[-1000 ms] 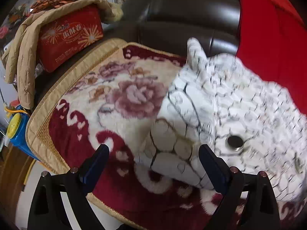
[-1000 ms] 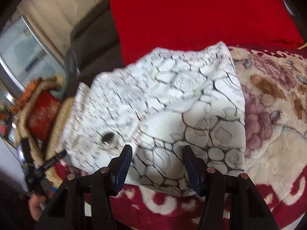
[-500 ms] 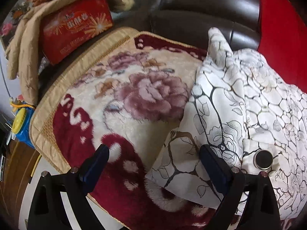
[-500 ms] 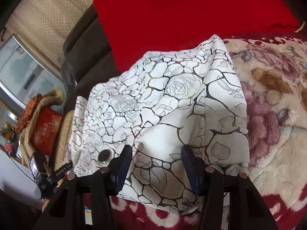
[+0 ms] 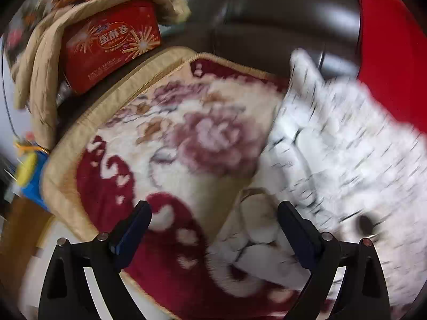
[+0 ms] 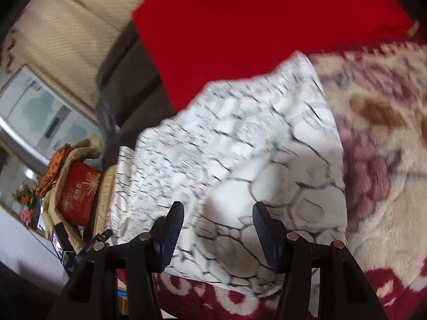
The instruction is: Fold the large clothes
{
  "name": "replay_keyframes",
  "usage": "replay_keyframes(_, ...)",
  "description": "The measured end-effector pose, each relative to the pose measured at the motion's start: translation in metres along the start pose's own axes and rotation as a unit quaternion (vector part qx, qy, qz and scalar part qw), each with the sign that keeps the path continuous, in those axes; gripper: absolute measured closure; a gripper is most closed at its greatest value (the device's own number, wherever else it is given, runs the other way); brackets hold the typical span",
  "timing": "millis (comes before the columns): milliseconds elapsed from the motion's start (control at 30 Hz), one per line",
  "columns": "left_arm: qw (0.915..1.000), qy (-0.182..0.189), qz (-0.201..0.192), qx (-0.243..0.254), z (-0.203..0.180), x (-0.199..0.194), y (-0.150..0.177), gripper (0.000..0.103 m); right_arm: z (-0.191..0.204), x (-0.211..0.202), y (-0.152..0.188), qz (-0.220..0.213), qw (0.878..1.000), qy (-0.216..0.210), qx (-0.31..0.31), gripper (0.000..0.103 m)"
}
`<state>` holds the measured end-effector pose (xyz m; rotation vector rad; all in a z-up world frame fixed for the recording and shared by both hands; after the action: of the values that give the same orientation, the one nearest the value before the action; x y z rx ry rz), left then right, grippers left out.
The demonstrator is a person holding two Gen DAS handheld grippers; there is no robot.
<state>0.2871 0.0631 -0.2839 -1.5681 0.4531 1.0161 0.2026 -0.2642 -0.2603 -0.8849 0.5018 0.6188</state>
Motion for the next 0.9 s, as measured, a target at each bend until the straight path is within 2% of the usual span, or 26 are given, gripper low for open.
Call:
replay_keyframes(100, 0.9995, 0.002, -0.028, 0.017, -0.004, -0.013, 0.000, 0.007, -0.003, 0.001, 0.001, 0.000, 1.000, -0.007, 0.011, 0.046)
replay_keyframes(200, 0.9975, 0.008, -0.064, 0.028, -0.007, -0.033, -0.003, 0.007, 0.007, -0.010, -0.001, -0.028, 0.999, 0.000, -0.019, 0.044)
replay_keyframes(367, 0.9932, 0.021, -0.107, 0.041, -0.011, -0.056, -0.007, 0.007, 0.037, -0.020, 0.000, -0.058, 0.995, -0.015, -0.076, 0.044)
replay_keyframes(667, 0.9901, 0.043, -0.125, 0.046, -0.015, -0.069, -0.011, 0.007, 0.078, 0.003, 0.013, -0.032, 0.992, -0.037, -0.119, 0.044)
replay_keyframes(900, 0.9901, 0.055, -0.121, 0.044, -0.018, -0.071, -0.011, 0.007, 0.077, 0.006, 0.010, -0.042, 0.992, -0.027, -0.115, 0.044)
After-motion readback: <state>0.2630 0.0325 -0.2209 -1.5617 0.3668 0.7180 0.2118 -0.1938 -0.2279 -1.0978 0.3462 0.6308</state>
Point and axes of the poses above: each gripper's, at about its wrist camera, not at the fingertips, and x roughly the way its jaws point, z to its left, y to its underside, the point moved 6 cm from there along x, roughly the way its jaws point, and after that the axes turned 10 degrees about -x, right-handed, at the moved point
